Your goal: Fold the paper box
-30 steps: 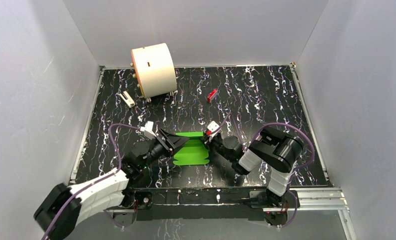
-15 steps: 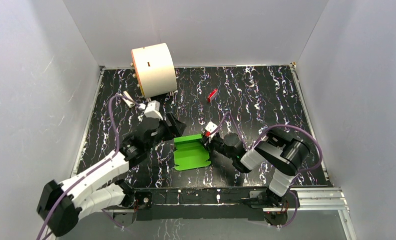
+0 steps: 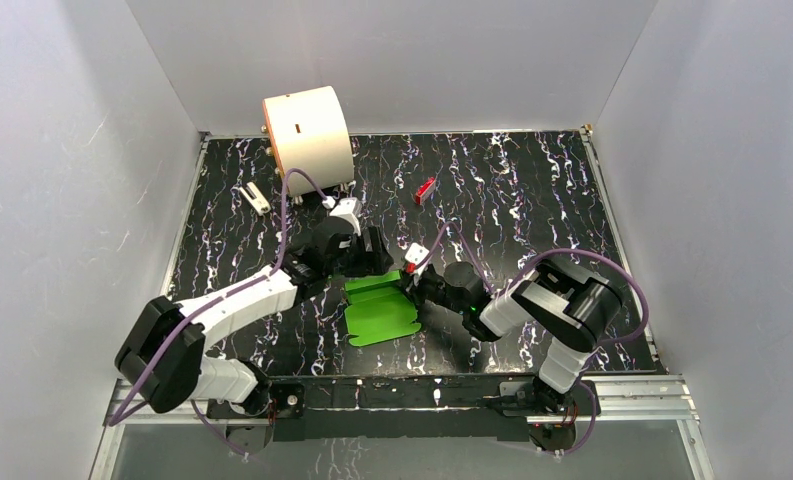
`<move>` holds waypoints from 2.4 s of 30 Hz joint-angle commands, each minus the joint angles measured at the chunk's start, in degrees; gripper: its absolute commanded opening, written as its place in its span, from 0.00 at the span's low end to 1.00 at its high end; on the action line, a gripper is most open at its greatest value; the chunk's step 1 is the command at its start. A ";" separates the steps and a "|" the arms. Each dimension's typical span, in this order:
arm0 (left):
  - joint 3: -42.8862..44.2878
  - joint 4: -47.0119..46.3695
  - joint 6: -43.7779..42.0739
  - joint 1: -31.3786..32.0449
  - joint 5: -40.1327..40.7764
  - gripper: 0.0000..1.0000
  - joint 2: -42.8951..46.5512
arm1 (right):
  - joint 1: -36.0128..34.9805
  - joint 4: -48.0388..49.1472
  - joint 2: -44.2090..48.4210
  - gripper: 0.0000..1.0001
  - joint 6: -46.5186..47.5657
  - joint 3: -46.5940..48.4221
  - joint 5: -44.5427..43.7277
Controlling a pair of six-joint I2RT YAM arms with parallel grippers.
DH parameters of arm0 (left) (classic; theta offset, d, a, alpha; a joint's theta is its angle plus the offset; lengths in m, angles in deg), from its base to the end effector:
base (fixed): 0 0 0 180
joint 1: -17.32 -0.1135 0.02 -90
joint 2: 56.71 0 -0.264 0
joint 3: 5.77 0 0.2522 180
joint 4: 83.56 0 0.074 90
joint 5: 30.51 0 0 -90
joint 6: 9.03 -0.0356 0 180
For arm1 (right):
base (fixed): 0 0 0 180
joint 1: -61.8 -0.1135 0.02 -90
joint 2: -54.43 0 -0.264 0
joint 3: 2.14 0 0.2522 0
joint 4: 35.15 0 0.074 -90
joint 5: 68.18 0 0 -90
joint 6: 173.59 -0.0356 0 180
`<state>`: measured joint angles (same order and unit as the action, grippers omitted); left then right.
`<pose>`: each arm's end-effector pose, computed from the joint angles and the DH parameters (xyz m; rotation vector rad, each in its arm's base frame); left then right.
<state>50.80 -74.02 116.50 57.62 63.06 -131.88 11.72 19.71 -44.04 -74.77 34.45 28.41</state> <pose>0.2211 -0.1846 0.2366 0.0493 2.1471 -0.7379 0.1806 0.2222 0.1388 -0.9278 1.4639 0.6326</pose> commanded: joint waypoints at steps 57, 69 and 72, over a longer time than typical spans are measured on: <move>-2.47 -3.20 1.55 -0.22 -5.82 0.58 -5.80 | 0.47 2.98 11.97 0.57 -3.69 -10.24 -5.12; -1.70 -3.09 1.41 -0.25 -6.53 0.59 -5.24 | 0.68 -6.49 28.43 0.60 -6.36 -15.47 -8.53; -1.67 -2.89 1.29 -0.26 -6.48 0.59 -5.09 | 0.71 -12.49 35.43 0.59 -5.94 -16.08 -12.72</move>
<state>48.96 -78.75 118.67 57.55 56.70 -138.77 12.11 12.65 -16.09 -80.47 18.74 21.35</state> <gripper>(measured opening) 0.589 0.599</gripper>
